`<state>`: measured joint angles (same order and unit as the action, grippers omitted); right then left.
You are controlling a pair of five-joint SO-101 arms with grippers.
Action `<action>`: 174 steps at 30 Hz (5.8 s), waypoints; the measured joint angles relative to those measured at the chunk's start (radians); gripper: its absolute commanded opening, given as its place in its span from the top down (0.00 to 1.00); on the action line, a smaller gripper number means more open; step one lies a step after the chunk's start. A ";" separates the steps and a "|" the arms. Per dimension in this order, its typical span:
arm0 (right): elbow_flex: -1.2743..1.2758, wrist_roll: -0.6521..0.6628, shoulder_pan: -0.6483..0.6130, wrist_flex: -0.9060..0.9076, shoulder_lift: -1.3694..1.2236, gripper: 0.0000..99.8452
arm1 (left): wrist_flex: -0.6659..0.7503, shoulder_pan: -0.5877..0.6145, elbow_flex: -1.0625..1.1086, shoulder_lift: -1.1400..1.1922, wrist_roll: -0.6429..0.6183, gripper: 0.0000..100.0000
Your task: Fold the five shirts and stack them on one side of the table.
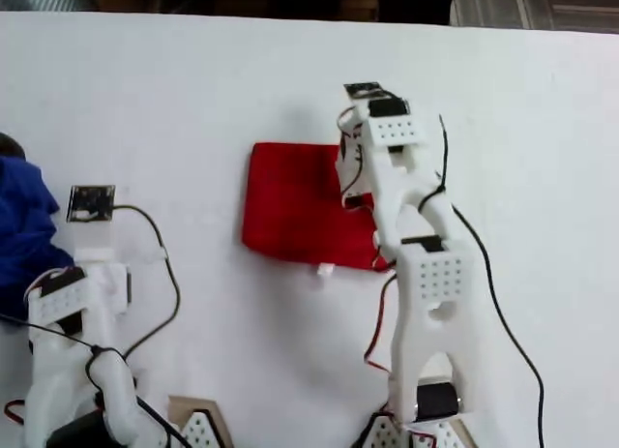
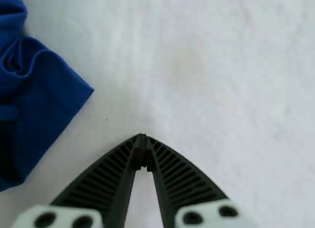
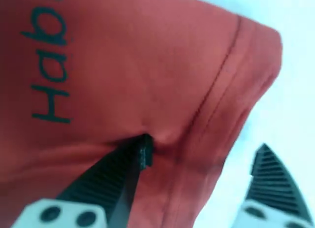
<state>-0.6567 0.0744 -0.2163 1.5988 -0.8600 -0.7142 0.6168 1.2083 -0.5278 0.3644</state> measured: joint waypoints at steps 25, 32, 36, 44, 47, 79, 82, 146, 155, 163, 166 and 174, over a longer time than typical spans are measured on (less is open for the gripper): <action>-0.459 0.345 0.199 0.101 -0.180 0.98 | 0.000 -0.002 0.000 0.000 0.000 0.97; -0.611 0.503 0.470 0.009 -0.256 0.98 | 0.000 -0.002 0.000 0.000 0.000 0.97; -0.649 0.608 0.574 -0.058 -0.295 0.98 | 0.000 -0.002 0.000 0.000 0.000 0.97; -0.669 0.671 0.681 -0.259 -0.338 0.98 | 0.000 -0.002 0.003 -0.002 0.000 0.97; -0.669 0.671 0.684 -0.304 -0.359 0.98 | 0.000 -0.002 0.003 -0.002 0.000 0.97; -0.868 0.631 0.684 -0.256 -0.410 0.79 | 0.000 -0.002 0.003 -0.002 0.000 0.97; -0.951 0.631 0.657 -0.071 -0.382 0.79 | 0.000 -0.002 0.003 -0.002 0.000 0.97; 2.010 0.390 0.273 -0.881 1.579 0.79 | -0.299 0.393 -0.575 -0.006 0.041 0.78; 2.010 0.387 0.273 -0.881 1.579 0.79 | -0.184 0.402 -0.623 0.252 0.103 0.79; 2.010 0.387 0.273 -0.881 1.579 0.79 | -0.224 0.402 -0.839 0.559 0.103 0.79; 2.010 0.387 0.273 -0.881 1.579 0.79 | -0.241 0.402 -0.908 0.657 0.103 0.79; 2.010 0.387 0.273 -0.881 1.579 0.79 | -0.450 0.400 -1.062 0.758 0.100 0.97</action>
<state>1.3533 0.4611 0.0568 0.7181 0.7188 -1.1638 1.0173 0.1465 0.2302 0.4641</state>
